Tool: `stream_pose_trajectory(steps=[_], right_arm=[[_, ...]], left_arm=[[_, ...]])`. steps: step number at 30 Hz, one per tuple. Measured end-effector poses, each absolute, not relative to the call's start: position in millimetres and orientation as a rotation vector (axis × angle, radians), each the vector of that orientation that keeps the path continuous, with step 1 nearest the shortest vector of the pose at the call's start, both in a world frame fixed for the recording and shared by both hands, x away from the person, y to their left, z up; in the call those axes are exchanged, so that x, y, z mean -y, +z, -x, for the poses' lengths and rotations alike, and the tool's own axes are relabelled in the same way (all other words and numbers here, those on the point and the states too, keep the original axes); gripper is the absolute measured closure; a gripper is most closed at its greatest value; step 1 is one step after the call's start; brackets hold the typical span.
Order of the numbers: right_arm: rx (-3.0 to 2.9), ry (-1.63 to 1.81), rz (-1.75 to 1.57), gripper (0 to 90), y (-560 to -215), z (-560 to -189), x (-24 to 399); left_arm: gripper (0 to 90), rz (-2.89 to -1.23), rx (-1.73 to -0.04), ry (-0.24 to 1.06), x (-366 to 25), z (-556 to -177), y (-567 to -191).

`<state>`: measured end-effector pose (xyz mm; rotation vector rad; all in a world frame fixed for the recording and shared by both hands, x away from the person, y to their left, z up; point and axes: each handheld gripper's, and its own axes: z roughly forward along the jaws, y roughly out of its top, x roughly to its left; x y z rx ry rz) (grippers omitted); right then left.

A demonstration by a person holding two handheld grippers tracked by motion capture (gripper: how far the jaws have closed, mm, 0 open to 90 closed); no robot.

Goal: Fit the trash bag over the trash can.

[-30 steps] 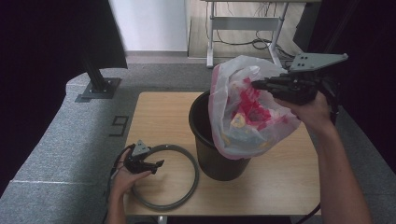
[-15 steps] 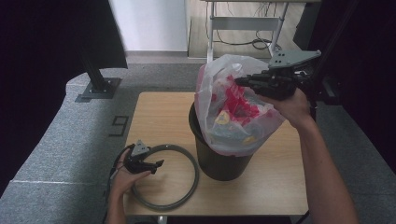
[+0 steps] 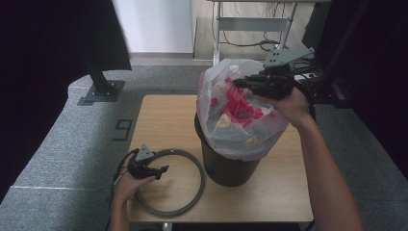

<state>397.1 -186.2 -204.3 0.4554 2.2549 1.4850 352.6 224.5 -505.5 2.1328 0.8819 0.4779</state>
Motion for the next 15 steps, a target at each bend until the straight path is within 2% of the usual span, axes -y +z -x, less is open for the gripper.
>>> stream_pose_trajectory(steps=[15], right_arm=[[-2.332, 1.396, -0.465, 87.0, -226.0, -413.7, 160.5]], left_arm=[[19.0, -2.144, -0.878, 0.475, -223.5, -353.3, -506.5]])
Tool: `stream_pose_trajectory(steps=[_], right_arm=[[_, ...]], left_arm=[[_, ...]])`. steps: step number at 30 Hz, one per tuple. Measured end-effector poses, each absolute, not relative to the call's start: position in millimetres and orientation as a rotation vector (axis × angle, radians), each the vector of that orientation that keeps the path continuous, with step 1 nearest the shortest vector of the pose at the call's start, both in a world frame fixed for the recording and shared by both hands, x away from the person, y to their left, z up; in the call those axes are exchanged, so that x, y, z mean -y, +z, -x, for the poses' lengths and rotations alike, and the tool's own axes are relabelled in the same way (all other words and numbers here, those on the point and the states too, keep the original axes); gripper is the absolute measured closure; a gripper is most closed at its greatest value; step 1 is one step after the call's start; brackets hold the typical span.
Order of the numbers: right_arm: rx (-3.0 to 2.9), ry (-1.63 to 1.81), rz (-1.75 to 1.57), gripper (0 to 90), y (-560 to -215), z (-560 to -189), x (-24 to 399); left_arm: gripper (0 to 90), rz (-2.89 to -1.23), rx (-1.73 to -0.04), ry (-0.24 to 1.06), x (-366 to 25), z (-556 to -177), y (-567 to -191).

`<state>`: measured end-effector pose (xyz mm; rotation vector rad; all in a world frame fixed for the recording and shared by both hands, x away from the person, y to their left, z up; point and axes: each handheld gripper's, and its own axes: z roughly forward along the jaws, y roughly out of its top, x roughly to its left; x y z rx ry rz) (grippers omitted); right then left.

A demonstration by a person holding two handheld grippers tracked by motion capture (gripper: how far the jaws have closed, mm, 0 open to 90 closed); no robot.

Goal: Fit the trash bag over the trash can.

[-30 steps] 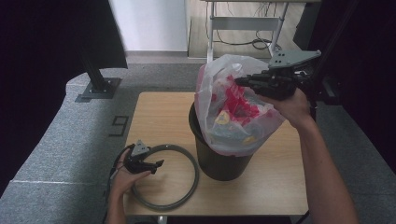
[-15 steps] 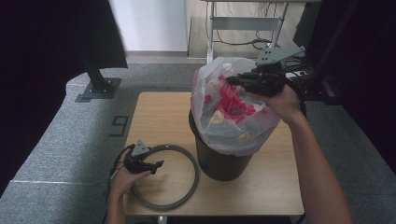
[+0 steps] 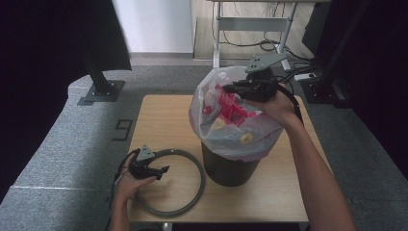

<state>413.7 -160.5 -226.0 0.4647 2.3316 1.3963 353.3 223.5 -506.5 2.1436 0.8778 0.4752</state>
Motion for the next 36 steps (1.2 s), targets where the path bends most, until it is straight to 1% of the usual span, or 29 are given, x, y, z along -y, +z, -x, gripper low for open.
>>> stream_pose_trajectory(steps=[8, 17, 20, 25, 28, 33, 36], right_arm=[[-2.363, 1.324, -0.541, 86.6, -237.2, -429.1, 154.4], [-2.398, 1.274, -0.538, 86.4, -244.2, -429.6, 152.9], [-2.4, 1.273, -0.538, 84.9, -244.6, -428.9, 154.6], [-2.392, 1.272, -0.534, 74.4, -242.5, -426.5, 159.6], [-2.363, 1.287, -0.54, 56.7, -240.3, -424.4, 164.7], [-2.314, 1.388, -0.517, 44.9, -233.6, -419.0, 177.2], [-2.312, 1.434, -0.486, 40.3, -230.3, -415.7, 181.9]], left_arm=[[19.0, -2.137, -0.88, 0.477, -224.3, -352.7, -505.8], [19.2, -2.139, -0.883, 0.472, -224.7, -352.9, -506.8], [19.2, -2.14, -0.883, 0.473, -224.6, -353.0, -506.6], [19.2, -2.14, -0.882, 0.472, -224.4, -353.2, -506.6], [19.2, -2.142, -0.881, 0.472, -224.3, -353.1, -506.5], [19.2, -2.146, -0.879, 0.471, -223.2, -353.3, -506.8], [19.2, -2.145, -0.88, 0.47, -222.9, -353.3, -506.8]])
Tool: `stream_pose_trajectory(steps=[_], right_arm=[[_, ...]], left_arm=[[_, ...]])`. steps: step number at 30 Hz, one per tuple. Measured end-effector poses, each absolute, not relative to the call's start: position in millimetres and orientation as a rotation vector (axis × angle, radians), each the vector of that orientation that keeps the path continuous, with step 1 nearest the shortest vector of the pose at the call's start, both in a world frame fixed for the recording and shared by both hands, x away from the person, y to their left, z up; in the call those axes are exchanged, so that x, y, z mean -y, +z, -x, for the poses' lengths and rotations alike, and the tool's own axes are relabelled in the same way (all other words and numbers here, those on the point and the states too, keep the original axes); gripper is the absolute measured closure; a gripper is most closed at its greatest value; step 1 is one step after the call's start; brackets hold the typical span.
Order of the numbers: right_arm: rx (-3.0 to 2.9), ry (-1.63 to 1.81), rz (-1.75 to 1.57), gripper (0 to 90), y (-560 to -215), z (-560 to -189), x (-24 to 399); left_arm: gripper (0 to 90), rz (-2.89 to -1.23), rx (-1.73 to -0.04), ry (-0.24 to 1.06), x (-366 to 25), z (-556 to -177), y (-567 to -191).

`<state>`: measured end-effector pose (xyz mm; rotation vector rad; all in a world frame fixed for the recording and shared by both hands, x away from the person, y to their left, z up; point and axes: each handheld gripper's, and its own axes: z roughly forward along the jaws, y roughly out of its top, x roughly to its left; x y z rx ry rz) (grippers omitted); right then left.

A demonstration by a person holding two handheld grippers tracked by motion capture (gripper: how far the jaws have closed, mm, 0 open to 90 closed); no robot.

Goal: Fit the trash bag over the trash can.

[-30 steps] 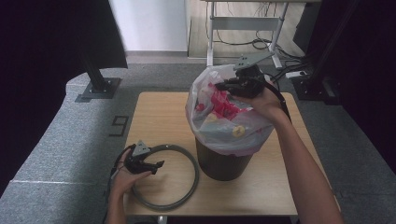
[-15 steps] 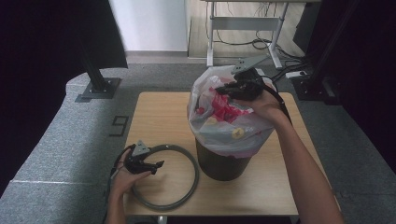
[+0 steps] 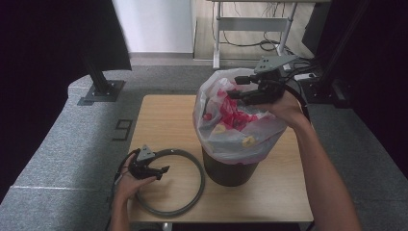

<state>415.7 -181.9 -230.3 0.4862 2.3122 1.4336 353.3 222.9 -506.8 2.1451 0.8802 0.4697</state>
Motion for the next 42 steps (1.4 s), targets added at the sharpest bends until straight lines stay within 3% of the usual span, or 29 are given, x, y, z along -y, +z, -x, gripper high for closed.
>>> stream_pose_trajectory(steps=[4, 25, 42], right_arm=[[-2.321, 1.531, -0.407, 34.4, -225.9, -412.2, 193.1], [-2.338, 1.601, -0.366, 31.0, -213.8, -409.1, 228.0], [-2.448, 1.518, -0.276, 31.8, -215.1, -414.7, 205.3]], left_arm=[[19.2, -2.144, -0.881, 0.469, -223.8, -353.2, -506.7], [19.1, -2.15, -0.88, 0.464, -222.6, -353.6, -507.4], [19.1, -2.153, -0.88, 0.459, -222.4, -353.4, -507.9]])
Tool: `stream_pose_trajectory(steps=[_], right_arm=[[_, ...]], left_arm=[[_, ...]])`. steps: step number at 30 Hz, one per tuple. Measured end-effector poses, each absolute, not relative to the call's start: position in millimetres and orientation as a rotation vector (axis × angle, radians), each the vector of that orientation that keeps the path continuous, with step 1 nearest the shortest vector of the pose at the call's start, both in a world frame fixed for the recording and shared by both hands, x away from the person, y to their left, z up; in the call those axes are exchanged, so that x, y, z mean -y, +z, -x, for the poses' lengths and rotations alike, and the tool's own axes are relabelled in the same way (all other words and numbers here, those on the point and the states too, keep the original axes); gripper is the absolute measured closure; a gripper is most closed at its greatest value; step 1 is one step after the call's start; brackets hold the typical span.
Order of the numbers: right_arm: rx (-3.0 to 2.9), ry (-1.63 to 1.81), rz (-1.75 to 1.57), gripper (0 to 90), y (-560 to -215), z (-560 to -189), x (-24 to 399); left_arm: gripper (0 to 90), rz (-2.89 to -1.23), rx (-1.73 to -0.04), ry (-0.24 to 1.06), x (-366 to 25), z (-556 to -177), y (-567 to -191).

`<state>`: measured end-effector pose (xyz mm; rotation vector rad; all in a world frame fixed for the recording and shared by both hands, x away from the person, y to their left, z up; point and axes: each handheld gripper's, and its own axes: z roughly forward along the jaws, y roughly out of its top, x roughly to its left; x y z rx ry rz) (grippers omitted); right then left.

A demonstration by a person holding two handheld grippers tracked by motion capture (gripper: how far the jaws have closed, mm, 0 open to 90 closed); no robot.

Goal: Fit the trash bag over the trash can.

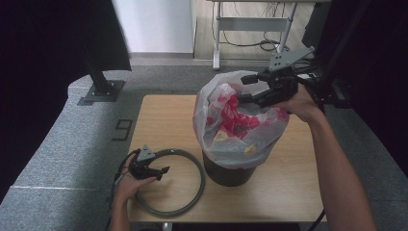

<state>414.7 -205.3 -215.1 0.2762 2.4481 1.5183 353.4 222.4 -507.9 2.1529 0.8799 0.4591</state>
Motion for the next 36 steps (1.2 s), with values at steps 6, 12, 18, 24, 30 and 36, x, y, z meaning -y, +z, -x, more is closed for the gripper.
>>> stream_pose_trajectory(steps=[6, 12, 18, 24, 30, 36], right_arm=[[-2.632, 1.303, -0.226, 34.7, -218.2, -424.3, 175.3], [-2.755, 1.051, -0.234, 36.0, -241.4, -435.5, 140.5], [-2.814, 0.906, -0.289, 35.6, -267.1, -453.0, 119.0], [-2.866, 0.829, -0.35, 35.0, -287.1, -466.8, 106.8], [-2.908, 0.687, -0.386, 35.8, -306.5, -473.3, 100.8], [-2.892, 0.693, -0.372, 32.2, -306.9, -472.1, 105.2]], left_arm=[[19.1, -2.15, -0.881, 0.459, -223.2, -353.2, -507.6], [19.2, -2.149, -0.88, 0.457, -223.9, -353.1, -507.8], [19.2, -2.136, -0.878, 0.46, -225.9, -352.5, -505.7], [19.2, -2.138, -0.876, 0.455, -226.0, -353.4, -506.6], [19.2, -2.132, -0.876, 0.458, -227.6, -352.5, -505.6], [19.2, -2.134, -0.876, 0.455, -227.2, -352.9, -506.0]])
